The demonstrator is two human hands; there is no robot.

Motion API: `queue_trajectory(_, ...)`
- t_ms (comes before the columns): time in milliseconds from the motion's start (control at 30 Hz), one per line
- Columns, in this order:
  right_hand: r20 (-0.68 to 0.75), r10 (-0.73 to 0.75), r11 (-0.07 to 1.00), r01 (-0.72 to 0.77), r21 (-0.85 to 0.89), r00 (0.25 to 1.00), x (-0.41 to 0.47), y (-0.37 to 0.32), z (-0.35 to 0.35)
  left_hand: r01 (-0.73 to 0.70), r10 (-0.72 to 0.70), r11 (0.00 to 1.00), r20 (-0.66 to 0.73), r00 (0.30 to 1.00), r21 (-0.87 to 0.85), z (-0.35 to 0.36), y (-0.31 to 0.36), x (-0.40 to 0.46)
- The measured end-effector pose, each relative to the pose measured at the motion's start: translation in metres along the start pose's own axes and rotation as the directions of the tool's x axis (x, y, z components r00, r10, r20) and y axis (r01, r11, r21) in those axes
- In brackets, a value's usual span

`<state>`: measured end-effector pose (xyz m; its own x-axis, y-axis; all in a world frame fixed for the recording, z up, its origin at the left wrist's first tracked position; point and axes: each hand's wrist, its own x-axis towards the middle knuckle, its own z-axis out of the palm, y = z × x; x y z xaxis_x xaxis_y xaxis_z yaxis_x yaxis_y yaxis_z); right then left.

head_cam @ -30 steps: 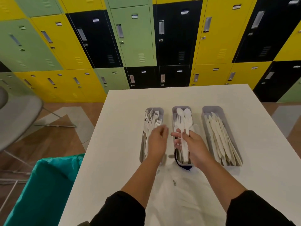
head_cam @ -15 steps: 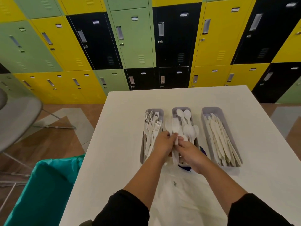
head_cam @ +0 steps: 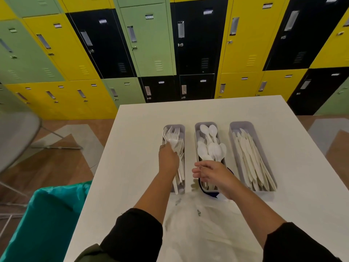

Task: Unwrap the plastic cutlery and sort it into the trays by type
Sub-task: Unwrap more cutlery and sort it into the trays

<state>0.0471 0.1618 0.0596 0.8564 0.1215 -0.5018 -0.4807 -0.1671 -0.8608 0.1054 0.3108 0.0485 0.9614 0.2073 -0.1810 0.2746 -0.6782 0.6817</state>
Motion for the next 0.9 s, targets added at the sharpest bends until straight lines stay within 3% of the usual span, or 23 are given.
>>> queue_trajectory(167,-0.034,-0.005,1.0,0.005,-0.008,0.999,-0.007,-0.002,-0.002,-0.165,0.148,0.972,-0.11,0.983,-0.166,-0.003,0.012,-0.024)
queue_trajectory(333,-0.055,-0.064,0.997,0.062,-0.045,0.996,-0.026,0.002,-0.006,-0.406,0.424,0.899,0.099,0.9,-0.164,-0.015,0.029,-0.074)
queue_trajectory(500,-0.094,-0.103,0.983,0.087,-0.159,0.99,-0.064,0.021,-0.011,-0.646,0.602,0.762,0.311,0.736,0.054,-0.008,0.007,-0.132)
queue_trajectory(633,-0.103,-0.102,0.965,0.073,-0.251,0.989,-0.09,0.041,-0.005,-0.714,0.463,0.651,0.611,0.642,0.256,0.005,-0.021,-0.154)
queue_trajectory(733,-0.027,-0.075,0.889,0.055,-0.455,0.997,-0.103,0.068,0.004,-0.73,0.269,0.527,0.729,0.629,0.435,0.013,-0.039,-0.166)
queue_trajectory(833,0.106,-0.018,0.645,0.093,-0.759,0.994,-0.113,0.097,0.013,-0.681,0.145,0.559,0.753,0.642,0.473,0.016,-0.055,-0.178)
queue_trajectory(900,0.149,0.01,0.51,0.123,-0.851,0.989,-0.121,0.114,0.019,-0.644,0.103,0.592,0.747,0.657,0.485,0.015,-0.065,-0.184)
